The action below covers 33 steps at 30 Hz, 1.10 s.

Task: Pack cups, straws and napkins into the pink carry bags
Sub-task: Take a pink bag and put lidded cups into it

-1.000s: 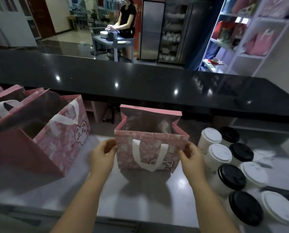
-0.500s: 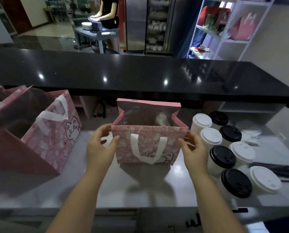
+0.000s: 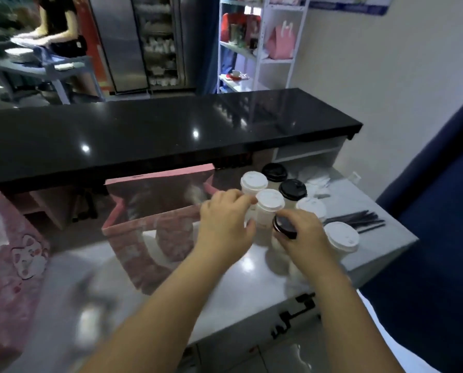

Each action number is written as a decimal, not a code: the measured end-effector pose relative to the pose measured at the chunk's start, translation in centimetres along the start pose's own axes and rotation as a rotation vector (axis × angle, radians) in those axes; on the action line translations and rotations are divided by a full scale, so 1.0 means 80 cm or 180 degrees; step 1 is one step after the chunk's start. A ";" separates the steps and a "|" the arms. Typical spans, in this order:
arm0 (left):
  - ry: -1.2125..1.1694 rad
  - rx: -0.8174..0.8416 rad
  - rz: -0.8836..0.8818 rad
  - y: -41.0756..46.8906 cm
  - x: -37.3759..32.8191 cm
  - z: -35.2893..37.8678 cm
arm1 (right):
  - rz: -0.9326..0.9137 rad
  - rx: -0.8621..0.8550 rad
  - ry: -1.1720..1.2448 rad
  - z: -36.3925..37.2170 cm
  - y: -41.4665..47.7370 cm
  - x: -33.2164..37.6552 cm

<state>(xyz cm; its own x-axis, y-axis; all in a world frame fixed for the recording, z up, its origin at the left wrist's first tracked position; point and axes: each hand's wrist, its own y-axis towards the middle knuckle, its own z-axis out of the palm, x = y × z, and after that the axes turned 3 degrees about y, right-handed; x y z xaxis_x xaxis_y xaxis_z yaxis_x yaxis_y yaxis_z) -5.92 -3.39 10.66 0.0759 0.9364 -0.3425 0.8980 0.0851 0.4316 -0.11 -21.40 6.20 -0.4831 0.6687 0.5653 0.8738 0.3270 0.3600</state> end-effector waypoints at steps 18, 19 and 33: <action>0.0159 0.1387 -0.0249 -0.061 -0.030 0.160 | 0.1368 0.0326 -0.0712 0.024 -0.080 -0.084; 0.0148 0.1382 -0.0271 -0.062 -0.031 0.159 | 0.1398 0.0351 -0.0676 0.024 -0.076 -0.082; -0.0459 -0.0257 -0.0090 0.025 -0.052 0.027 | 0.0017 0.0405 -0.0237 -0.053 -0.049 -0.026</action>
<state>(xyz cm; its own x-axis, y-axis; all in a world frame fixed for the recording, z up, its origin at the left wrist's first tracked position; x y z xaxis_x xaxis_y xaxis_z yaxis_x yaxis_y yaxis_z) -3.52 -7.90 11.13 0.1176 0.8753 -0.4691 0.8634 0.1432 0.4838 -2.74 -26.86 6.75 -0.4771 0.7168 0.5085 0.8786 0.4021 0.2575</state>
